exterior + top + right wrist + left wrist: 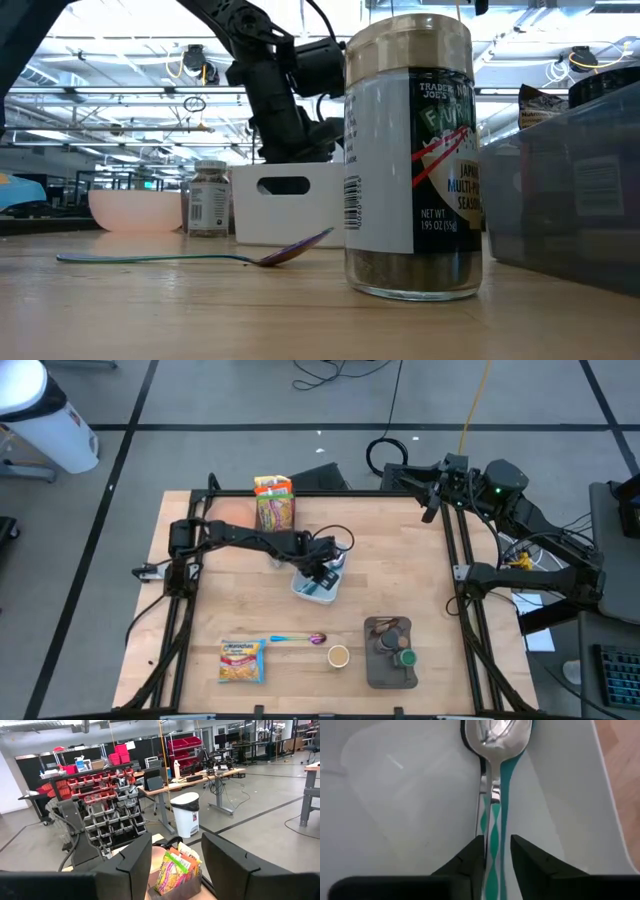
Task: Pick & Place Food Item
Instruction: Put the white patterned spoon into the white bin
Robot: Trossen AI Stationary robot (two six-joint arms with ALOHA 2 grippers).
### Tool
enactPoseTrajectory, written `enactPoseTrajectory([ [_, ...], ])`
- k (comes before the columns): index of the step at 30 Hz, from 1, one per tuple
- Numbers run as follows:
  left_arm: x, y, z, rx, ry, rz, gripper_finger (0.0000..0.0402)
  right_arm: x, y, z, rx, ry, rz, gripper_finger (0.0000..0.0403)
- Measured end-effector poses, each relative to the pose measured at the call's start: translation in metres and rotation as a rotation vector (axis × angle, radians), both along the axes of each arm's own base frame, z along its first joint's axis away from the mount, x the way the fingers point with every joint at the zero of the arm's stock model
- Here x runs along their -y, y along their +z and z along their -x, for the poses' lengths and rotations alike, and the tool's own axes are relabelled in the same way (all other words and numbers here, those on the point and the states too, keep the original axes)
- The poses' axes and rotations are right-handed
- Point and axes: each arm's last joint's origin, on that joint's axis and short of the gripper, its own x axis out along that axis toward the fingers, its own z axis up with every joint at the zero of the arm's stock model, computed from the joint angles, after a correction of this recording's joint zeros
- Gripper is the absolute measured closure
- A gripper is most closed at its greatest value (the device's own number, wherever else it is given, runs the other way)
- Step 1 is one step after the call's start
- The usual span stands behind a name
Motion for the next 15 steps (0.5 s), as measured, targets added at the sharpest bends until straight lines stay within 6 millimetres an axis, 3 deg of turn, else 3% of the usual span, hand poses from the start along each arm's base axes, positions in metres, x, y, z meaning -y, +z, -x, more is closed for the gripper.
enactPoseTrajectory([
  [15,-0.0047,0.0031,-0.005,0.072,-0.005,0.058,0.0221,0.0,0.0,0.0,0.0,0.0,0.0,0.0238],
])
